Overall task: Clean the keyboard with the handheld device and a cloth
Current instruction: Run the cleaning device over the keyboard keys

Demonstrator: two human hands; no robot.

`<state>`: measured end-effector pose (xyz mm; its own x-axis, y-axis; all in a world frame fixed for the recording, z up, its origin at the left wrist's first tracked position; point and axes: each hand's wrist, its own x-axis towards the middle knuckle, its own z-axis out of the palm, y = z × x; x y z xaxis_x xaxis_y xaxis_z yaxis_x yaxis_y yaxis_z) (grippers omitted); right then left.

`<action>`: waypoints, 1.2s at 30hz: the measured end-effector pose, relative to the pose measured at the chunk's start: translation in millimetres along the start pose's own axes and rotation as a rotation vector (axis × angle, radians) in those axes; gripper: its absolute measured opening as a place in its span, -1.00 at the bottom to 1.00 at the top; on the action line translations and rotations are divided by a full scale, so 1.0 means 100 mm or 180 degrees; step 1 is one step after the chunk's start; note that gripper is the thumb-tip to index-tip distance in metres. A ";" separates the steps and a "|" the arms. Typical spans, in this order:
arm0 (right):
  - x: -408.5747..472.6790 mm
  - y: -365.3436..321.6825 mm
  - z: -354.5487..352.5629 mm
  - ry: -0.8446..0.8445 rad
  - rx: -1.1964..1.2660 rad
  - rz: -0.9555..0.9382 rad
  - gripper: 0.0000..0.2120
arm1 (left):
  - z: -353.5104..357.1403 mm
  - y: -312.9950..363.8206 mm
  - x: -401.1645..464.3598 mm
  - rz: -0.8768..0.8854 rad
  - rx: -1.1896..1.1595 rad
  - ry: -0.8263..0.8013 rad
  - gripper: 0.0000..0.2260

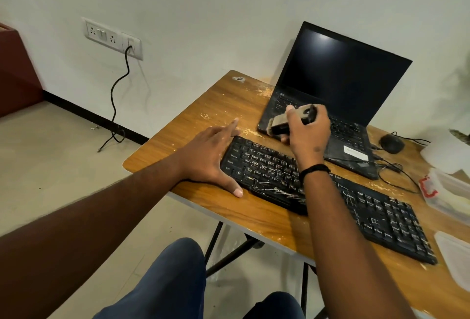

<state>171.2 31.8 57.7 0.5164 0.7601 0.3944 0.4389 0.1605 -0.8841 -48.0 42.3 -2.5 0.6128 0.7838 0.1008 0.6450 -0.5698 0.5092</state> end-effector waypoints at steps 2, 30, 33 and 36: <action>0.01 0.02 -0.07 0.0140 -0.0138 -0.0174 -0.76 | 0.02 0.01 0.00 0.0016 0.0029 0.0026 0.35; -0.07 0.10 -0.10 -0.0873 -0.0598 -0.0254 -0.82 | 0.01 -0.01 0.02 -0.0146 -0.0115 0.0091 0.38; -0.07 0.08 -0.07 -0.0691 -0.0654 -0.0346 -0.80 | 0.02 -0.02 0.02 -0.0157 -0.0097 0.0104 0.39; -0.09 0.07 -0.03 -0.1046 -0.0549 -0.0315 -0.82 | 0.02 -0.02 0.02 -0.0172 -0.0077 0.0099 0.39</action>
<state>171.6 24.2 49.0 0.2143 0.9121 0.3496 0.6066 0.1563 -0.7795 -46.9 44.9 -5.2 0.5628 0.8207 0.0990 0.6653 -0.5208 0.5350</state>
